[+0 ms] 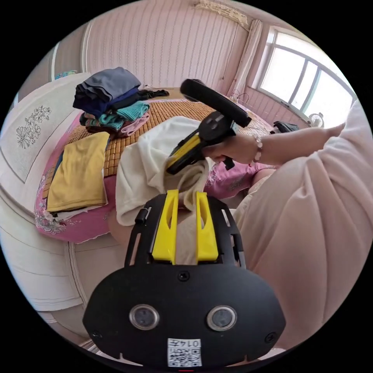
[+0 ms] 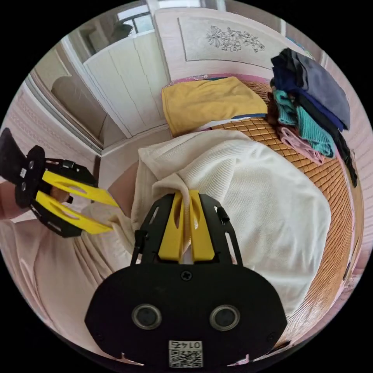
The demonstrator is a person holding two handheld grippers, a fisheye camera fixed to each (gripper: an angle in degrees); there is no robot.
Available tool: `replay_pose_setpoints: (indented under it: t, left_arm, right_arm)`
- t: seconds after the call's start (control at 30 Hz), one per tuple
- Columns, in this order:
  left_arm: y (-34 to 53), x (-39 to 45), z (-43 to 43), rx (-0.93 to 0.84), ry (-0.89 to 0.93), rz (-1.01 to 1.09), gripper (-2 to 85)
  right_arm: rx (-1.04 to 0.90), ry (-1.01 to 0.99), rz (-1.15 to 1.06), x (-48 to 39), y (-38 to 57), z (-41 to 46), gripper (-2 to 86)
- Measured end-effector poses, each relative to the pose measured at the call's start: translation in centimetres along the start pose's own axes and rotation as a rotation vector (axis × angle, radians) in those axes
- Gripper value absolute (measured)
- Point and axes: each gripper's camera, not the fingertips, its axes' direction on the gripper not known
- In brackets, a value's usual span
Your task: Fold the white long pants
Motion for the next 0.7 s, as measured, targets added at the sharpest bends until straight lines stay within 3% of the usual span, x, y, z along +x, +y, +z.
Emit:
replay_pose_setpoints:
  t: [0.13, 0.37, 0.43, 0.5, 0.57, 0.63, 0.7]
  left_arm:
    - [0.5, -3.4, -2.4, 0.117, -0.082, -0.103, 6.4]
    - [-3.5, -10.2, 2.4, 0.026, -0.136, -0.201, 8.9]
    - [-5.1, -11.6, 4.6, -0.056, -0.135, -0.234, 10.4]
    - [-6.3, -12.6, 6.5, -0.123, 0.004, -0.285, 9.4]
    - [-6.9, -12.2, 8.6, -0.148, 0.273, -0.273, 0.5]
    - [-7.0, -11.7, 9.8, -0.193, 0.340, -0.282, -0.4]
    - [-7.3, -11.0, 9.6, -0.162, 0.346, -0.264, -0.8]
  right_arm:
    - [0.144, 0.123, 0.200, 5.0, 7.2, -7.8, -0.7]
    - [0.421, 0.454, 0.626, 12.2, 21.3, -26.3, -0.1]
    - [0.440, 0.653, 0.746, 12.9, 25.3, -31.1, 0.8]
    - [0.441, 0.793, 0.842, 13.3, 28.0, -33.7, 2.7]
    - [0.387, 0.854, 0.904, 13.2, 29.5, -34.7, 6.1]
    - [0.302, 0.875, 0.795, 11.4, 28.4, -32.7, 8.6]
    - [0.275, 0.745, 0.651, 9.6, 26.3, -28.9, 11.9]
